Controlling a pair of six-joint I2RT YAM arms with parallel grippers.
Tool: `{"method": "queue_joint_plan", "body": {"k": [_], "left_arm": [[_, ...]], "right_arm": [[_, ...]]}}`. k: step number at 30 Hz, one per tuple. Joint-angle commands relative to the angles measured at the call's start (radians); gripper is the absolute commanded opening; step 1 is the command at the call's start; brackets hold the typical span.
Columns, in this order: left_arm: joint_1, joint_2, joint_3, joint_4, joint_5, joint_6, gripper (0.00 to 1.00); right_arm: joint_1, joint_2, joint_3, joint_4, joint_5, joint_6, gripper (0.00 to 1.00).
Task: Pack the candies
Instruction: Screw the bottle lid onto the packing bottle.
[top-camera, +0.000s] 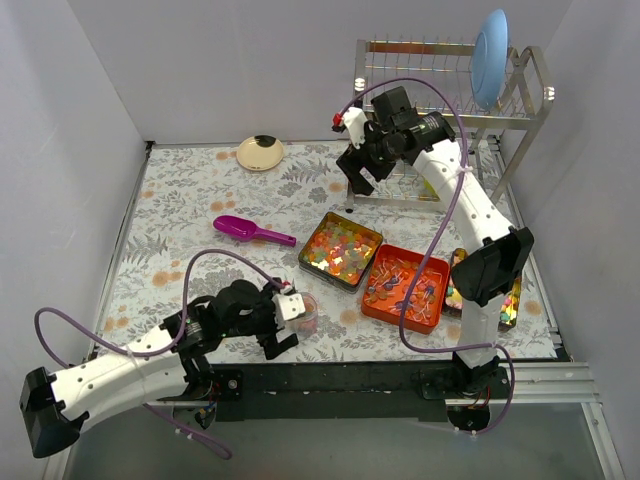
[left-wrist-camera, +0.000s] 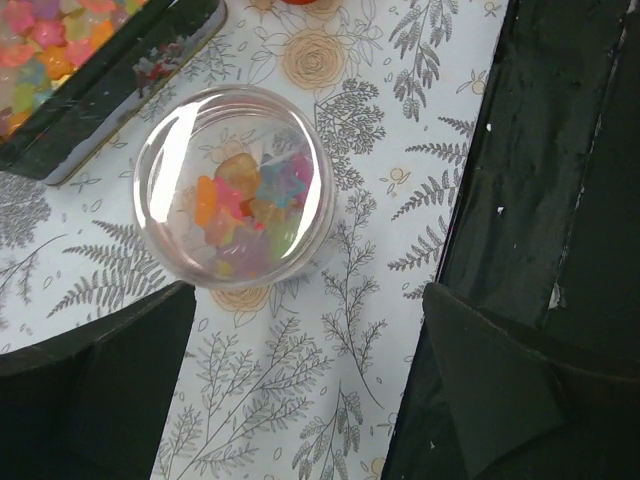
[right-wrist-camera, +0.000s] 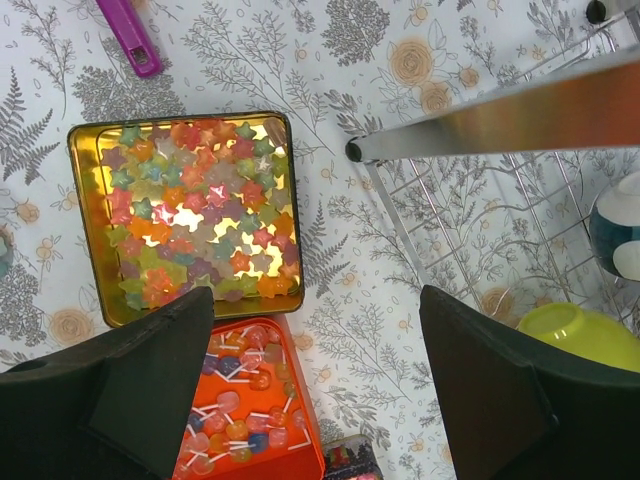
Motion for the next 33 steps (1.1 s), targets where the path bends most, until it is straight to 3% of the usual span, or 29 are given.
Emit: {"method": "queue_joint_plan", "body": {"k": [1, 8, 18, 24, 28, 33], "left_arm": [[0.002, -0.033, -0.072, 0.128, 0.100, 0.070, 0.98], [0.006, 0.104, -0.127, 0.344, 0.123, 0.065, 0.88], [0.006, 0.314, -0.199, 0.744, 0.124, -0.071, 0.66], [0.002, 0.452, -0.289, 1.067, 0.097, -0.113, 0.73], [-0.001, 0.528, -0.398, 1.386, 0.120, -0.108, 0.77], [-0.006, 0.693, -0.434, 1.607, 0.098, -0.096, 0.80]], "right_arm": [[0.012, -0.021, 0.038, 0.027, 0.020, -0.019, 0.91], [0.014, -0.050, 0.014, 0.025, 0.044, -0.033, 0.91], [0.005, -0.113, -0.066, 0.047, 0.036, -0.039, 0.91], [-0.014, -0.142, -0.124, 0.053, 0.007, -0.059, 0.90], [-0.027, -0.161, -0.169, 0.055, -0.017, -0.096, 0.90], [-0.026, -0.252, -0.348, -0.002, -0.218, -0.300, 0.86]]}}
